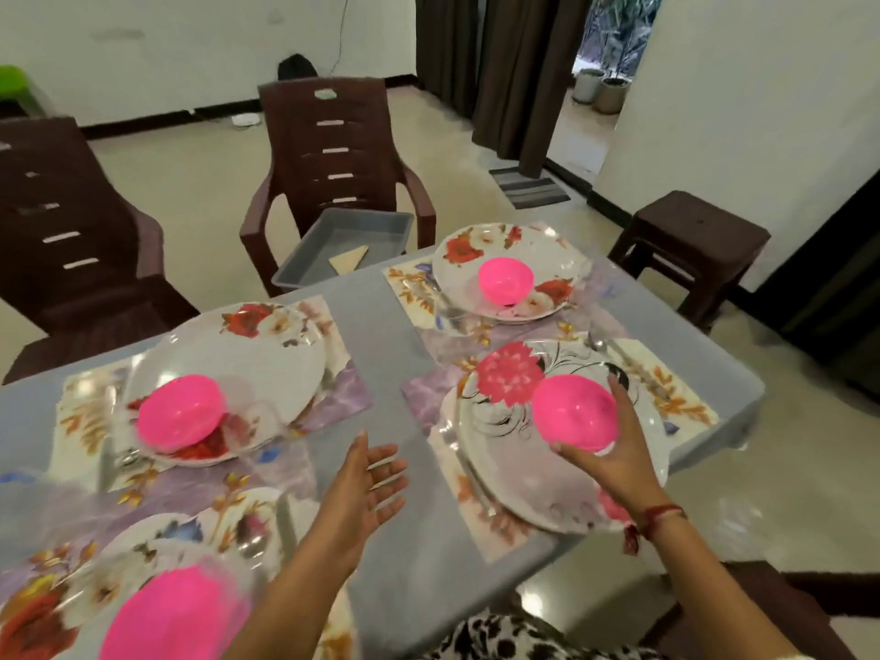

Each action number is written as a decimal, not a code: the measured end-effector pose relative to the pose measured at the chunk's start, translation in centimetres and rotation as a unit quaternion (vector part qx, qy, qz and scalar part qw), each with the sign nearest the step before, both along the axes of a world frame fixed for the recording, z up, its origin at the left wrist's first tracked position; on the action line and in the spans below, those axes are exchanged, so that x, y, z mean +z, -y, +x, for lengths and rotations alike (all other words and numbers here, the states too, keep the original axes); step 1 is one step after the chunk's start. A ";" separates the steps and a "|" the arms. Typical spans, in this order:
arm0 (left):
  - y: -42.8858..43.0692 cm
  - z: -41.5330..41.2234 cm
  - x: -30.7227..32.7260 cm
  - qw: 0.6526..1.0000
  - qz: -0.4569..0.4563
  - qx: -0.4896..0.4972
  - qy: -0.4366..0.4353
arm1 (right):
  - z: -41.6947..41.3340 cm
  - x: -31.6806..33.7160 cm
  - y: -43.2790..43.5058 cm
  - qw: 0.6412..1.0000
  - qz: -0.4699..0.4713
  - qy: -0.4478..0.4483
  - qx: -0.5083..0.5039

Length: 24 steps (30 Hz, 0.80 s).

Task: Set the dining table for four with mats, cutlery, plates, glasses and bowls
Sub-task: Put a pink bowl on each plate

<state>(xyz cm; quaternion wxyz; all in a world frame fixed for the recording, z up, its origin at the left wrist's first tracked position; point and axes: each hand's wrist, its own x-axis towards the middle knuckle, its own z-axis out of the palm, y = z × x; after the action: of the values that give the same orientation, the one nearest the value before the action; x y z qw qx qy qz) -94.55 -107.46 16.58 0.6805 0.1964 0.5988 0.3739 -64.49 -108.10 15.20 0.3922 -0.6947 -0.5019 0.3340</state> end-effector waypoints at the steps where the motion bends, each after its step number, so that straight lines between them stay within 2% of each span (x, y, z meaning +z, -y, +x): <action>1: -0.9 1.8 -0.2 1.000 -0.007 0.005 -0.002 | 1.8 -0.8 -1.3 1.000 -0.008 0.000 0.012; 7: -4.6 10.3 0.1 0.999 -0.027 0.030 -0.016 | 9.0 -3.4 -7.2 0.995 -0.063 -0.012 0.081; 10: -5.4 11.9 0.4 0.997 -0.034 0.060 -0.031 | 10.1 -3.8 -9.1 0.991 -0.058 -0.023 0.122; 13: -5.4 12.6 0.8 0.996 -0.034 0.069 -0.053 | 10.0 -3.8 -11.1 0.986 -0.053 -0.026 0.155; 18: -5.3 13.0 0.8 0.993 -0.031 0.094 -0.062 | 8.9 -4.7 -13.2 0.978 -0.066 0.065 0.185; 24: -5.3 13.7 0.8 0.991 -0.028 0.118 -0.065 | 8.6 -5.1 -13.1 0.980 -0.051 0.060 0.185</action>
<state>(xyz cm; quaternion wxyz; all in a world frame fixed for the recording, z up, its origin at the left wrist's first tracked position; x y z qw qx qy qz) -80.89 -102.13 17.42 0.5967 0.1296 0.6709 0.4209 -55.87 -94.98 10.10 0.2571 -0.6274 -0.6270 0.3837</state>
